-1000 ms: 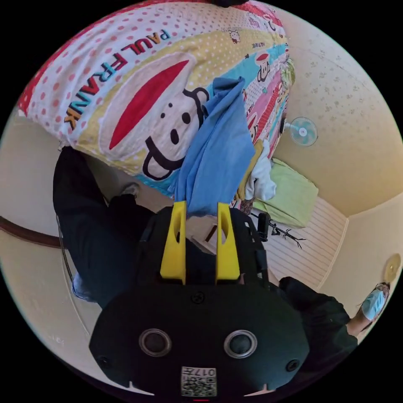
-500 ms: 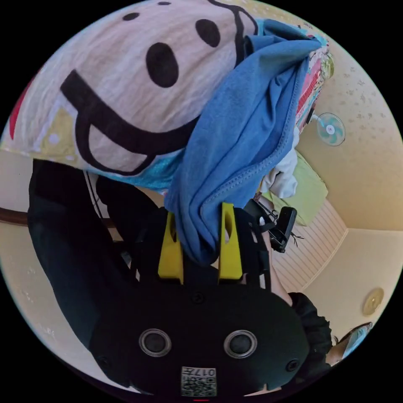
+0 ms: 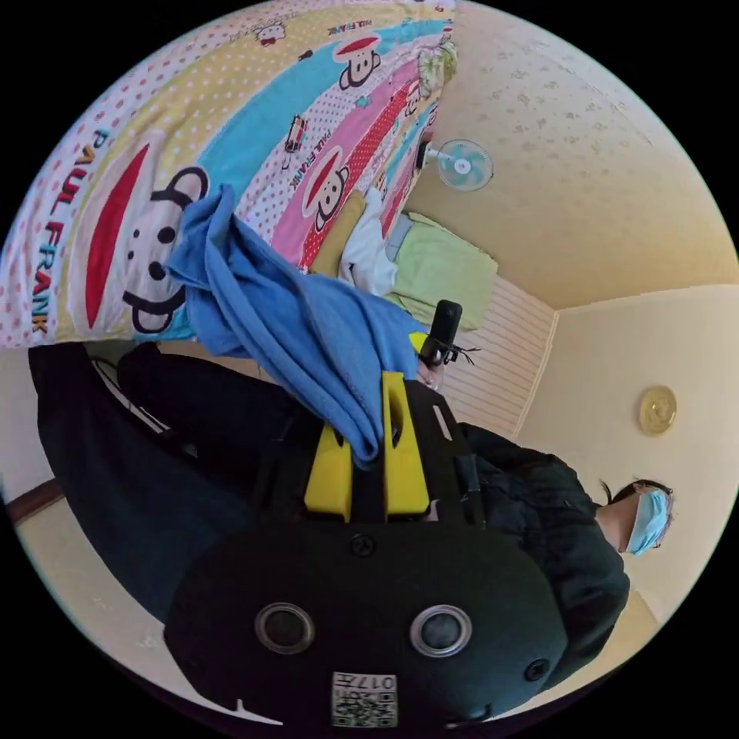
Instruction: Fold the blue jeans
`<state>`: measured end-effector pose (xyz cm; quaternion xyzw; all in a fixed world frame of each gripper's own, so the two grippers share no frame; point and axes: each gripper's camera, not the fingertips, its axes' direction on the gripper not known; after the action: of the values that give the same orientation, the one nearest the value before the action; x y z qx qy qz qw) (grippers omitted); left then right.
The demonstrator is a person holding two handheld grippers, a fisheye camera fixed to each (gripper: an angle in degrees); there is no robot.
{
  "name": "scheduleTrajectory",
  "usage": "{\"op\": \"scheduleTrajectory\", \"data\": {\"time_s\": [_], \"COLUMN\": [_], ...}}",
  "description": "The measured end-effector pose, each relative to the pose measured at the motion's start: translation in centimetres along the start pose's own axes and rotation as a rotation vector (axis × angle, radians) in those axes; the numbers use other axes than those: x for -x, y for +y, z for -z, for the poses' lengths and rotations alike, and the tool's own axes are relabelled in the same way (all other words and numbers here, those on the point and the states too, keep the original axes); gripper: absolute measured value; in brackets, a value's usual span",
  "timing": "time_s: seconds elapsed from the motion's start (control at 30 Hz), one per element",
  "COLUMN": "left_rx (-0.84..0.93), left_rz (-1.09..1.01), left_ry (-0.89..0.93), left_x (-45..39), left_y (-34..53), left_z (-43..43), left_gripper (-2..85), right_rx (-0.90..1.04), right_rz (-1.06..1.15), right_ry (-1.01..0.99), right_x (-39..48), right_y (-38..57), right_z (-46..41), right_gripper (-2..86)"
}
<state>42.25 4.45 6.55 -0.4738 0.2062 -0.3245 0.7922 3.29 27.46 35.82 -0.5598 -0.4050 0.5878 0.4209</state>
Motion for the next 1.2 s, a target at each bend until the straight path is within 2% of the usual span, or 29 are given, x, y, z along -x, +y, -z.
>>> {"op": "scheduleTrajectory", "data": {"time_s": [0.27,0.4,0.5,0.57,0.67,0.77,0.83,0.97,1.07,1.1,1.13,1.2], "left_rx": [-0.360,-0.504,-0.578,-0.613,-0.707,-0.619,-0.489,-0.354,-0.195,-0.062,0.088,0.208], "left_rz": [-0.249,-0.394,-0.454,-0.391,-0.116,0.134,0.262,0.435,0.635,0.771,0.932,1.160], "left_ry": [0.021,-0.067,-0.163,-0.261,-0.337,-0.361,-0.322,-0.314,-0.376,-0.367,-0.323,-0.212], "left_x": [-14.6,-22.5,-26.0,-25.3,-18.3,-8.3,-0.5,9.4,19.1,23.7,27.7,31.0], "left_y": [2.4,0.9,-1.6,-3.6,-5.4,-5.6,-4.3,-0.5,3.0,5.2,8.1,12.8], "left_z": [18.2,26.8,31.6,34.0,36.9,36.7,35.1,33.8,33.8,33.4,33.0,33.0], "left_gripper": [5.7,5.7,6.0,6.8,10.6,11.3,10.8,7.0,0.7,0.2,0.0,0.3], "right_rx": [0.029,0.021,-0.015,-0.030,0.033,0.181,0.244,0.299,0.228,0.157,0.113,-0.083], "right_rz": [0.311,0.534,0.608,0.598,0.373,0.061,-0.105,-0.570,-0.900,-1.008,-1.056,-1.200], "right_ry": [-0.102,-0.043,-0.029,0.007,0.163,0.363,0.425,0.478,0.472,0.441,0.417,0.326], "right_x": [15.2,25.1,29.4,30.1,26.0,16.7,10.7,-1.0,-3.8,-3.6,-3.3,-1.4], "right_y": [-11.1,-18.5,-23.7,-26.5,-30.5,-29.7,-26.5,-12.5,0.1,4.7,6.9,13.8], "right_z": [-4.1,-6.4,-8.1,-9.6,-13.2,-16.5,-16.8,-13.3,-9.1,-7.7,-7.1,-5.4], "right_gripper": [1.3,1.9,3.3,4.8,6.9,7.9,7.8,7.4,7.3,7.3,7.3,7.4]}}
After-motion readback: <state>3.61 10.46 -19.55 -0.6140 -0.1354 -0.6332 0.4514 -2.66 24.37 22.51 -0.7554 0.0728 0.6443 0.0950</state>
